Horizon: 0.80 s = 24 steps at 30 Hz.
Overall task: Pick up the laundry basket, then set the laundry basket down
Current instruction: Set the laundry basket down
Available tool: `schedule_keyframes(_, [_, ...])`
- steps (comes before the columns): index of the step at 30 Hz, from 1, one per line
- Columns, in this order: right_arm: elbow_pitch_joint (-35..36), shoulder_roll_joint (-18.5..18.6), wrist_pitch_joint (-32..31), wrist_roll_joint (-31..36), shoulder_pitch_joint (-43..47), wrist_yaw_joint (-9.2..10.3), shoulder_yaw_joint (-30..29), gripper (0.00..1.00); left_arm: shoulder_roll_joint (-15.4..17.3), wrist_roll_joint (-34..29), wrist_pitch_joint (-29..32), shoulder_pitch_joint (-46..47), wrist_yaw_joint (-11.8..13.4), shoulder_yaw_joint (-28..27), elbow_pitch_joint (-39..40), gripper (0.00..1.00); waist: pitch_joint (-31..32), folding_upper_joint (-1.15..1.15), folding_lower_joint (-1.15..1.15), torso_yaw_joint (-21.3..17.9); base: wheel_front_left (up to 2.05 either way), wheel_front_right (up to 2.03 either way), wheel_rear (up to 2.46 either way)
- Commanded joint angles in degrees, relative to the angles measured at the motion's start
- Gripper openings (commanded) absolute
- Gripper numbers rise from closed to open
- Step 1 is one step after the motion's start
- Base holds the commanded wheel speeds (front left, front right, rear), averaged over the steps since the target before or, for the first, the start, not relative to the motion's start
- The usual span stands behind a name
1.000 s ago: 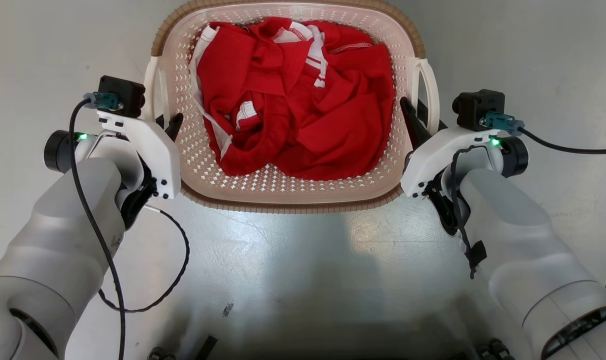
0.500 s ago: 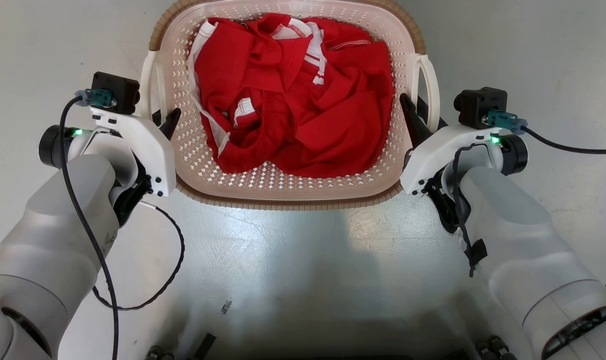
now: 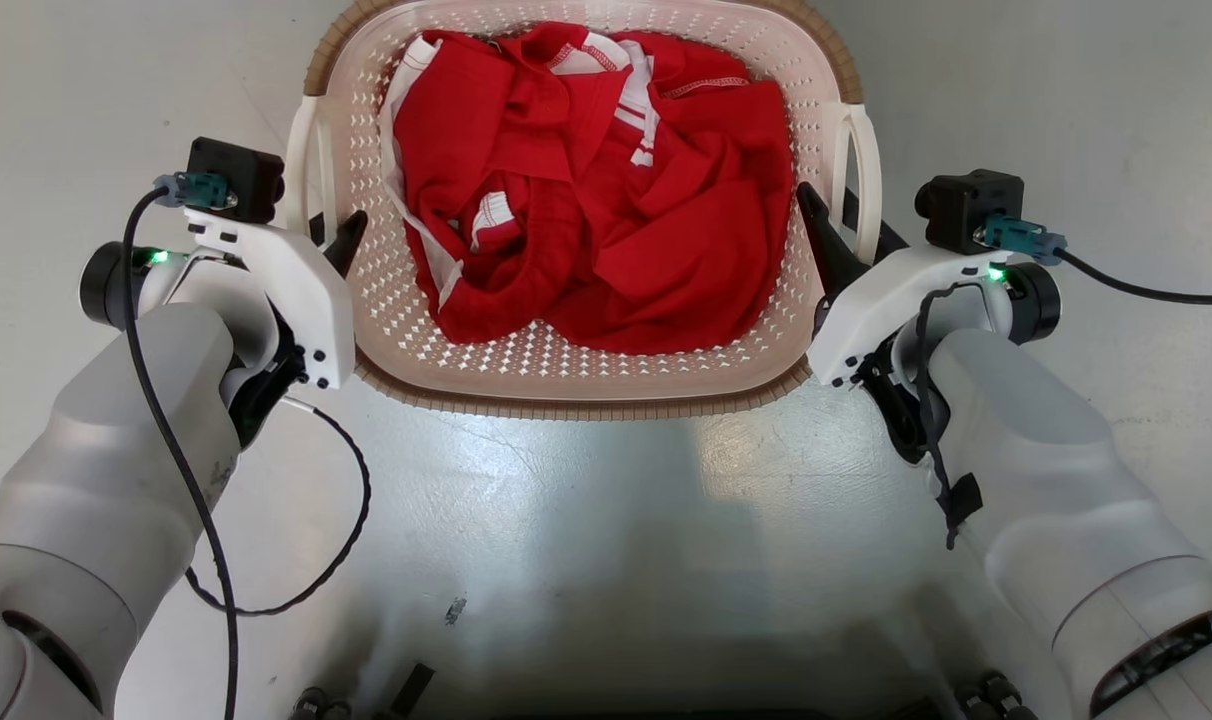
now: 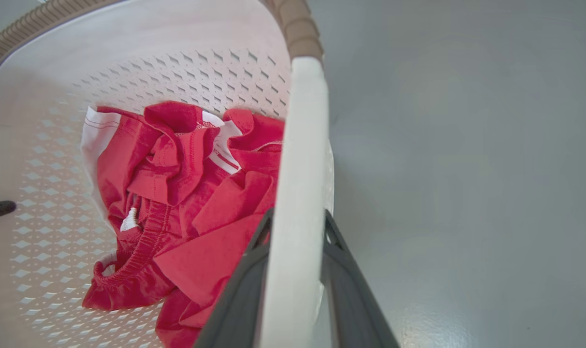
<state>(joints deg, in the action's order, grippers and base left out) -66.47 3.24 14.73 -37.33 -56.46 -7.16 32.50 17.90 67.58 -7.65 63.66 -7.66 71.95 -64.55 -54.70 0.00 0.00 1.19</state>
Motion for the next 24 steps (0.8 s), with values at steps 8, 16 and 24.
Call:
schedule_keyframes(8, [-0.7, -0.4, 0.3, 0.7, 3.2, -0.33, 0.4, 0.63, 3.1, 0.9, -0.4, 0.4, 0.2, -0.7, 0.1, 0.47, -0.2, 0.00, 0.00, 0.3, 0.00, 0.00, 0.00])
schedule_keyframes(16, [-0.7, -0.4, 0.3, 1.5, 3.1, -0.33, -0.4, 1.00, 3.1, 1.5, -0.4, 0.3, 0.2, -0.6, 0.6, 0.81, -0.1, 0.00, 0.00, 0.4, 0.00, 0.00, 0.00])
schedule_keyframes(24, [-0.5, -0.4, 0.3, 2.0, 3.2, -0.33, -0.9, 1.00, 2.9, 2.4, -0.5, 0.4, 0.2, -0.7, 1.4, 1.00, 0.0, 0.00, 0.00, 0.5, 0.00, 0.00, 0.00])
